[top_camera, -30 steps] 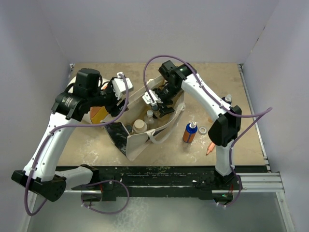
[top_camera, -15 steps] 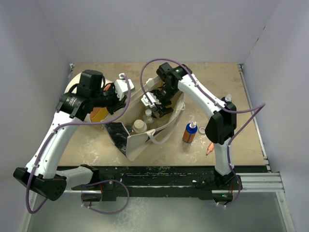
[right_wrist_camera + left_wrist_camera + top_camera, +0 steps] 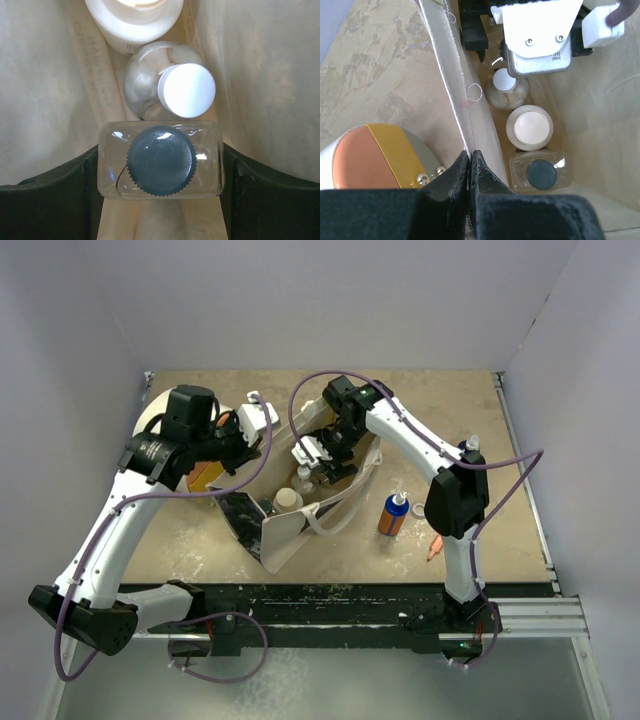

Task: Place the personal care products into the canvas bag
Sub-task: Place the care product in the canvas bag.

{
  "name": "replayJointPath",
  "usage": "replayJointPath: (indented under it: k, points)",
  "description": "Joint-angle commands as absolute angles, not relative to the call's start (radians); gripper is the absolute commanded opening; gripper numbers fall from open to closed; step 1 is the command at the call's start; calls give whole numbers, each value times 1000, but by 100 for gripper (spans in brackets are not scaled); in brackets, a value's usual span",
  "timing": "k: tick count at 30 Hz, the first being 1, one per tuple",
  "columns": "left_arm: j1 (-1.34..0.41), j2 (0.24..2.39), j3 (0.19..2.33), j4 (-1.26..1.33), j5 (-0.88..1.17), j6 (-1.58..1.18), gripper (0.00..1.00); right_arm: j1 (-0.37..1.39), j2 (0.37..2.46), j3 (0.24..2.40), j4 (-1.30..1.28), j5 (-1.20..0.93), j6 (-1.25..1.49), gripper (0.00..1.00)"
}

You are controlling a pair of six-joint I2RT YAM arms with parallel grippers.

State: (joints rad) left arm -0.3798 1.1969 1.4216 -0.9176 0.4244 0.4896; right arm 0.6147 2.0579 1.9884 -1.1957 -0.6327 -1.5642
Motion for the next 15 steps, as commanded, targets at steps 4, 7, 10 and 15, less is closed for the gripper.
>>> replayJointPath:
  k: [4,7,10,15]
  points:
    - [-374,1190,1408,-896,413,487,4,629,2039,1951,-1190,-661,-1559,35]
    - [-374,1183,1394,-891,413,496,4,629,2030,1947,-1180,-662,-1551,38]
    - [-374,1178,1391,-888,414,498,4,632,2020,1928,-1158,-663,-1541,39]
    - [-374,1169,1391,-885,414,500,4,632,2018,1919,-1135,-630,-1512,53]
